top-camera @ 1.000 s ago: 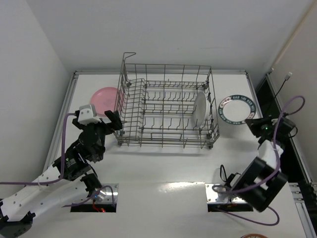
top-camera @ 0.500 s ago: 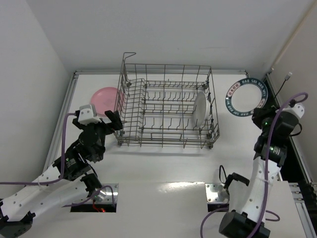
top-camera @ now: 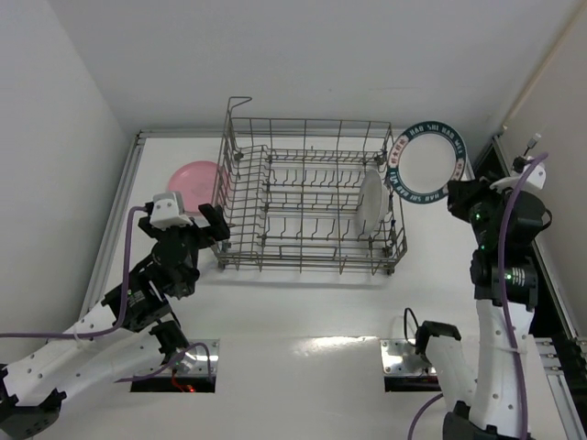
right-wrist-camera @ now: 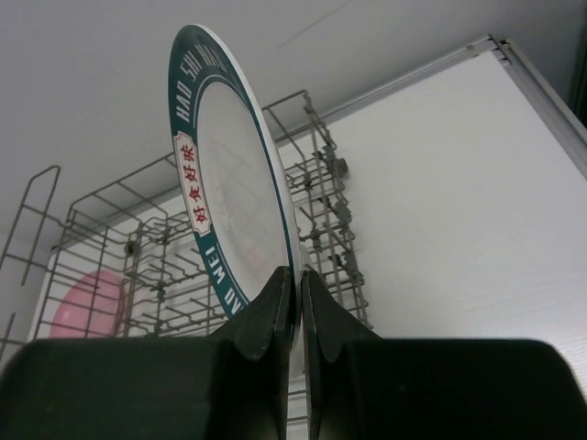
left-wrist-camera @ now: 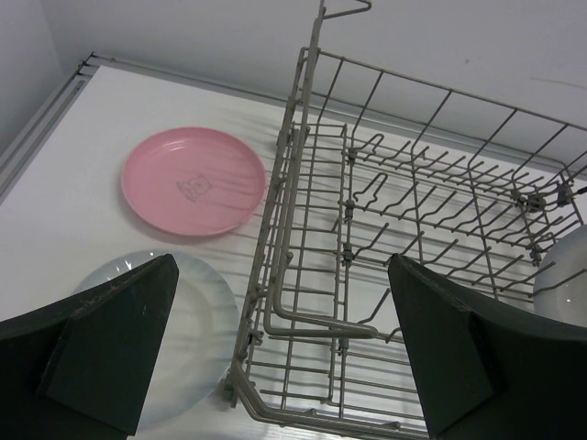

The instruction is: Load the plates into the dish rack

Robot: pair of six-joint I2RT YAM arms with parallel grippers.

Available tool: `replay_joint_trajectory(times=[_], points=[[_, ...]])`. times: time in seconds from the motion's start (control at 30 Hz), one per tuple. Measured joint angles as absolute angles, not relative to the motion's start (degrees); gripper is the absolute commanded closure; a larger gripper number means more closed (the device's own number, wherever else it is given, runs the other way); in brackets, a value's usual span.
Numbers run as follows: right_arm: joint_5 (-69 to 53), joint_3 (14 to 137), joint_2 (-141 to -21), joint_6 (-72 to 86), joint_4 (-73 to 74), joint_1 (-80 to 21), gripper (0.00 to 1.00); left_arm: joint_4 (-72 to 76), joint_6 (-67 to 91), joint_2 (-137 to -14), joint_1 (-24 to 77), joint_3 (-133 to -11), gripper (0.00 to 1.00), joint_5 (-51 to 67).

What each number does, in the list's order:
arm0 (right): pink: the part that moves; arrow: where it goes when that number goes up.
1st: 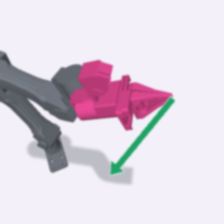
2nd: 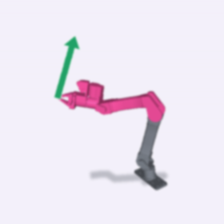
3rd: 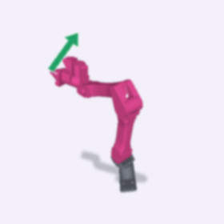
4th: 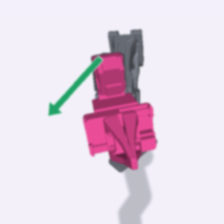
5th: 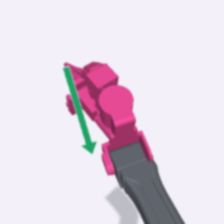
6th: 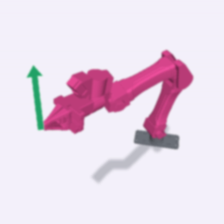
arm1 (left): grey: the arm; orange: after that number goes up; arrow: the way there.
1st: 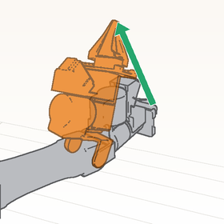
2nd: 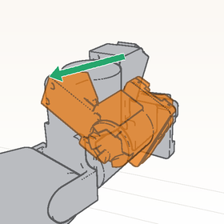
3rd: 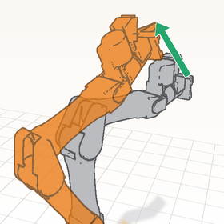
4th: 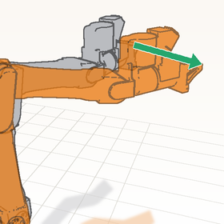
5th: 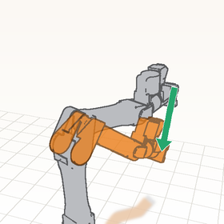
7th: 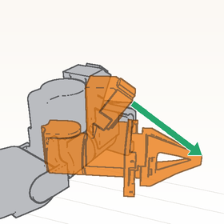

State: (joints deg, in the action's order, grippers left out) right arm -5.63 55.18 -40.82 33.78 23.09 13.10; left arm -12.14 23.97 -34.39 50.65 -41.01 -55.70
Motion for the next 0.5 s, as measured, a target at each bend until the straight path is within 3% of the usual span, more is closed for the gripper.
replay_joint_trajectory(times=[0.2, 0.5], points=[[-0.3, 57.7, -43.4, 32.8, 24.7, 2.8, 1.00, -12.1, 23.9, -34.8, 50.7, -41.0, 0.00, -55.7], [22.7, 61.2, -56.0, 33.3, 30.0, -24.1, 1.00, -12.1, 23.9, -35.0, 50.7, -41.0, 0.00, -55.7]])
